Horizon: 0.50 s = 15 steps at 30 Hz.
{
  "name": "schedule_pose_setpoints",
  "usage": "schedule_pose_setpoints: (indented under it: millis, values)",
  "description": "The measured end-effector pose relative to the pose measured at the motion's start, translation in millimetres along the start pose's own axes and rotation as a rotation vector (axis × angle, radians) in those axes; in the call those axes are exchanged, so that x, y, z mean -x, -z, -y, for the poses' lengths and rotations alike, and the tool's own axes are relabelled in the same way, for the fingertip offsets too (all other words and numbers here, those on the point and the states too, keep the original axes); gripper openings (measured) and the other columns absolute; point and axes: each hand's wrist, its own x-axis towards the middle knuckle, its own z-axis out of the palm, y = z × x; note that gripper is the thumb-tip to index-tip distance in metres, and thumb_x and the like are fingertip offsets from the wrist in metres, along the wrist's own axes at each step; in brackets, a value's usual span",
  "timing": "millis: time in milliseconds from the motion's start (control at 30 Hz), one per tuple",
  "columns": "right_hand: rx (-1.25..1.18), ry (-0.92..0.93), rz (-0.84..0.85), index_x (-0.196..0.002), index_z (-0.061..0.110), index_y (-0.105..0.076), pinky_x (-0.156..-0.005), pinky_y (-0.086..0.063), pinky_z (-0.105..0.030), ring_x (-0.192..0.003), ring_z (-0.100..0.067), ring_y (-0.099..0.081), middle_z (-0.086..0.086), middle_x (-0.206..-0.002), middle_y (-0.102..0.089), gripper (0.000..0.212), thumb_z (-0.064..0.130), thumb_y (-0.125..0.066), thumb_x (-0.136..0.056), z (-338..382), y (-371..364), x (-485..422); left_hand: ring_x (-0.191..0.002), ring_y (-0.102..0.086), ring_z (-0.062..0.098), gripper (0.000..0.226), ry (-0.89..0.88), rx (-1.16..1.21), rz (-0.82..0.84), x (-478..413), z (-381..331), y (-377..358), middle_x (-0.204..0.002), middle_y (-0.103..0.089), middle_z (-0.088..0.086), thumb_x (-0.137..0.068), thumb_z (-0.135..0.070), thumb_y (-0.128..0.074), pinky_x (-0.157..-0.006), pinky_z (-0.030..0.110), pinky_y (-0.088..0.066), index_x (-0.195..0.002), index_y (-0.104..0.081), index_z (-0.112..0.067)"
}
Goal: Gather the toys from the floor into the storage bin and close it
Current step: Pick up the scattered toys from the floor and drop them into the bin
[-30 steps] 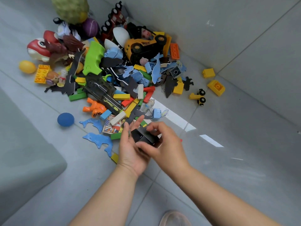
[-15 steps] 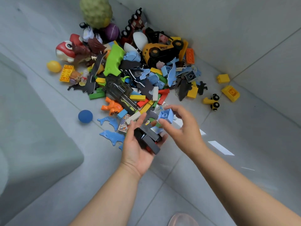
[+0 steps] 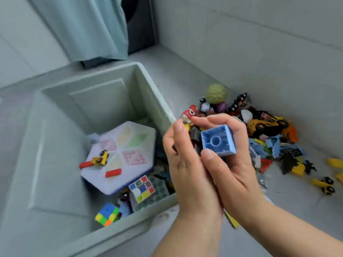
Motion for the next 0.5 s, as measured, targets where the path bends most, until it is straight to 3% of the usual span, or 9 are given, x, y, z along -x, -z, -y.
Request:
schedule_pose_setpoints:
  millis: [67,167,233,300,400,500]
  values:
    - [-0.053,-0.061,0.136,-0.12,0.024,-0.042,-0.095,-0.041,-0.018,-0.111,-0.007,-0.054,0.002,-0.121,-0.056,0.038,0.023,-0.051,-0.083,6,-43,-19,-0.083,-0.067,0.006,0.04,-0.085,-0.024,-0.13,-20,-30,33,-0.091,-0.07,-0.008,-0.084,-0.059,-0.048,-0.071,0.023,-0.051,-0.103,-0.062,-0.028]
    - [-0.153,-0.414,0.215,-0.118,0.035,-0.046,-0.082,-0.049,-0.015,-0.09,0.001,-0.061,0.009,-0.104,-0.062,0.033,0.022,-0.057,-0.089,-6,-103,-27,-0.096,-0.066,0.017,0.048,-0.037,-0.075,-0.293,-48,-48,90,-0.101,-0.07,-0.001,-0.085,-0.059,-0.048,-0.089,0.039,-0.052,-0.108,-0.064,-0.02]
    - [-0.256,-0.724,0.204,-0.117,0.039,-0.05,-0.092,-0.05,-0.026,-0.096,-0.004,-0.061,0.005,-0.108,-0.062,0.029,0.03,-0.056,-0.09,-24,-126,-27,-0.1,-0.064,0.02,0.04,0.024,-0.142,-0.37,-60,-44,121,-0.106,-0.069,-0.001,-0.09,-0.052,-0.047,-0.093,0.041,-0.05,-0.107,-0.064,-0.021]
    - [-0.3,-0.884,0.159,-0.114,0.041,-0.052,-0.103,-0.042,-0.039,-0.107,-0.01,-0.057,0.007,-0.12,-0.057,0.023,0.036,-0.051,-0.092,-32,-131,-28,-0.108,-0.06,0.017,0.038,-0.014,-0.264,-0.348,-60,-37,135,-0.116,-0.065,-0.004,-0.09,-0.05,-0.049,-0.094,0.036,-0.049,-0.111,-0.062,-0.021]
    - [-0.303,-0.896,0.069,-0.112,0.038,-0.058,-0.103,-0.038,-0.037,-0.115,-0.011,-0.051,0.015,-0.118,-0.059,0.022,0.03,-0.046,-0.096,-27,-112,-30,-0.115,-0.049,0.004,0.044,-0.146,-0.373,-0.271,-50,-35,128,-0.125,-0.052,-0.014,-0.087,-0.042,-0.058,-0.085,0.008,-0.042,-0.126,-0.051,-0.021]
    - [-0.435,-0.818,-0.022,-0.115,0.021,-0.061,-0.1,-0.044,-0.038,-0.114,-0.017,-0.057,0.005,-0.114,-0.066,0.026,0.018,-0.046,-0.095,-13,-71,-22,-0.104,-0.057,-0.002,0.037,-0.289,-0.33,-0.041,-27,-32,95,-0.112,-0.061,-0.011,-0.084,-0.029,-0.063,-0.088,0.014,-0.046,-0.117,-0.047,-0.027]
